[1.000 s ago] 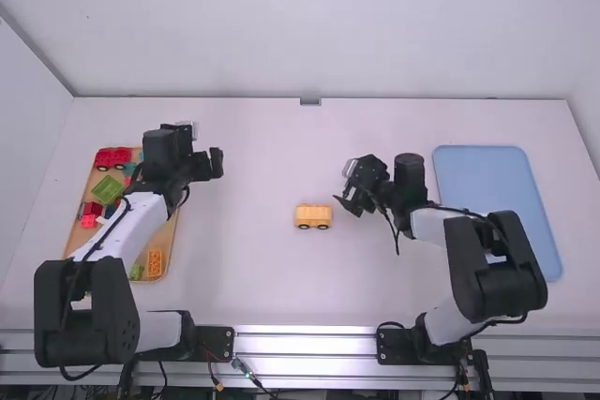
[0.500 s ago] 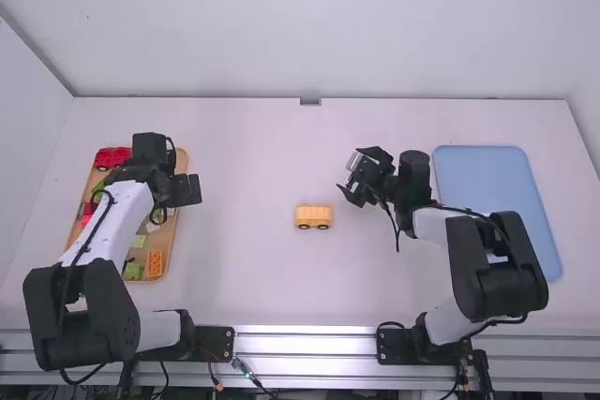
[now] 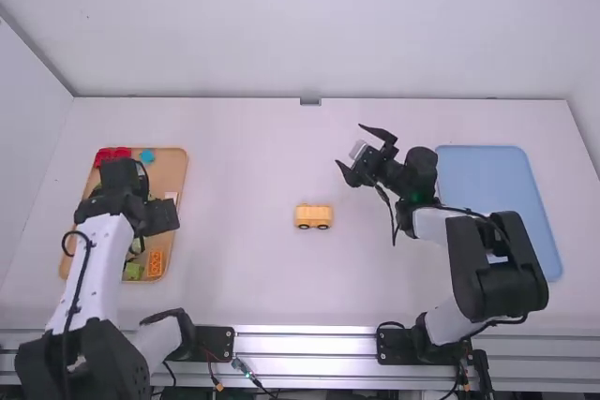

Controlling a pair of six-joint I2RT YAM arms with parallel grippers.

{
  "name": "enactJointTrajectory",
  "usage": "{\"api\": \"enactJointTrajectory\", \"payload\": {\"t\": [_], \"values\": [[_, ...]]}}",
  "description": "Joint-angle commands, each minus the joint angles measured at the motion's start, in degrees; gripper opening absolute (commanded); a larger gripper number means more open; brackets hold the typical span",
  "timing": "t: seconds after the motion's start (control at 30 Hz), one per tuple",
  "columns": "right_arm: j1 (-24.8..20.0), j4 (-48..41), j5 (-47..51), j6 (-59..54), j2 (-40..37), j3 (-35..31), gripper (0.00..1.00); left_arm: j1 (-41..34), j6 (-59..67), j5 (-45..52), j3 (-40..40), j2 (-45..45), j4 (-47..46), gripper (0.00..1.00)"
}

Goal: Assemble lego blocks to make yellow taxi

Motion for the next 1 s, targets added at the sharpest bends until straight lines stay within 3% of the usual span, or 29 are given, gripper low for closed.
{"api": "enactJointTrajectory", "payload": {"t": [0.0, 0.13, 0.27, 0.53, 0.63, 0.87, 0.97], "values": [[-0.02, -0.52, -0.15, 3.96, -1.33, 2.51, 0.99, 1.66, -1.88, -7.69, -1.90, -1.99, -0.02, 0.99], [0.04, -0.50, -0.28, 5.68, -1.31, 3.87, 0.99, 1.38, -1.29, -11.93, -2.71, -2.14, -1.03, 0.99], [0.04, -0.52, -0.31, 5.73, -1.31, 4.79, 0.99, 2.16, 7.23, -0.85, -2.73, -2.01, -0.85, 0.99], [0.11, -0.31, -0.28, 5.68, -1.31, 6.60, 0.99, 10.73, 13.81, 5.22, -3.17, 3.91, -1.01, 0.99], [0.09, -0.33, -0.31, 5.75, -1.31, 7.54, 0.99, 12.35, 19.23, 7.61, -3.50, 6.45, 0.68, 0.90], [0.11, -1.62, -1.51, 5.73, -1.31, 8.85, 0.99, 13.03, 23.23, 7.89, -5.44, 13.20, 5.51, 0.90], [0.11, -3.02, -2.36, 5.75, -1.31, 9.73, 0.99, 12.92, 24.33, 7.87, -5.73, 16.00, 6.73, 0.81]]}}
